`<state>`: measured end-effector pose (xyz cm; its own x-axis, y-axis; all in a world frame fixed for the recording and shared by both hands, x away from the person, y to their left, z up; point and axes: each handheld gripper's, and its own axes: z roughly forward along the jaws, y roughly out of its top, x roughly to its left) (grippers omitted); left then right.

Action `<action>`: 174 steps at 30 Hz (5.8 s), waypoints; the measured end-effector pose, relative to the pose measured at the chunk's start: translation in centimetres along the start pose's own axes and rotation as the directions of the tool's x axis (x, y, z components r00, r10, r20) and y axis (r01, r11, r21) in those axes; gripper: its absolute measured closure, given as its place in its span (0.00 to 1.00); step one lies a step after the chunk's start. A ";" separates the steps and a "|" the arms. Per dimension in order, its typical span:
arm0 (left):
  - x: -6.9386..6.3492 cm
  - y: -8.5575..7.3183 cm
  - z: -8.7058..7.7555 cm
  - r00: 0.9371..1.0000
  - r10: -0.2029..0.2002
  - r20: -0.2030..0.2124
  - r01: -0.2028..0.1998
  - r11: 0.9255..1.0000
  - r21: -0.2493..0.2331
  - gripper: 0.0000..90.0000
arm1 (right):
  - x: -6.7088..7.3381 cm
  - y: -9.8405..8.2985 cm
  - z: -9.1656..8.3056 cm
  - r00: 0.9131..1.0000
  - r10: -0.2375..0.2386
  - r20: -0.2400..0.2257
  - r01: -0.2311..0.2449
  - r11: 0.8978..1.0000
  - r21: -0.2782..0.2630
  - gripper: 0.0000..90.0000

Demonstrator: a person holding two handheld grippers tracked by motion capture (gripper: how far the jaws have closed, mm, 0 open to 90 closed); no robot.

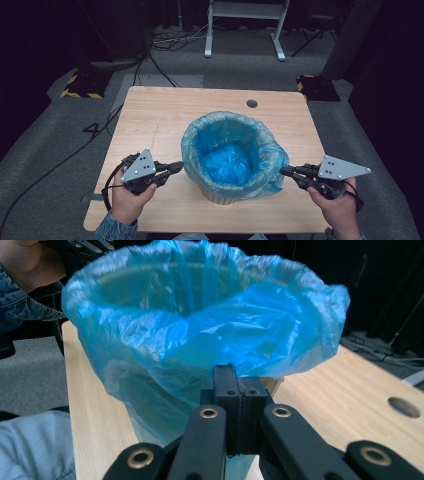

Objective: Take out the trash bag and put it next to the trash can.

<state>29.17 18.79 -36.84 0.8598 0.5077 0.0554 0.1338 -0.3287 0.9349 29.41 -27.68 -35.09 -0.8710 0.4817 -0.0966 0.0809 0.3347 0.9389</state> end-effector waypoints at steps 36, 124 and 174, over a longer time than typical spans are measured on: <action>0.7 -1.0 1.7 0.995 -0.093 0.021 0.093 0.995 0.020 0.48 | 0.6 7.8 4.9 0.994 -0.088 -0.070 0.087 0.996 -0.021 1.00; -0.5 5.4 2.9 0.999 0.041 0.023 -0.040 0.999 -0.031 0.96 | 4.8 9.8 14.0 0.958 0.007 -0.285 0.047 0.983 0.180 0.36; 1.1 -2.8 -3.9 0.977 -0.073 -0.201 0.070 0.997 -0.024 0.51 | 2.4 13.8 11.6 0.984 -0.025 -0.176 0.002 0.992 -0.128 1.00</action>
<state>27.83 23.42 -38.05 0.7312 0.6798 0.0561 0.1814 -0.2731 0.9447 34.11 -12.50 -26.23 -0.9443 0.3235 -0.0604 0.0162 0.2290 0.9733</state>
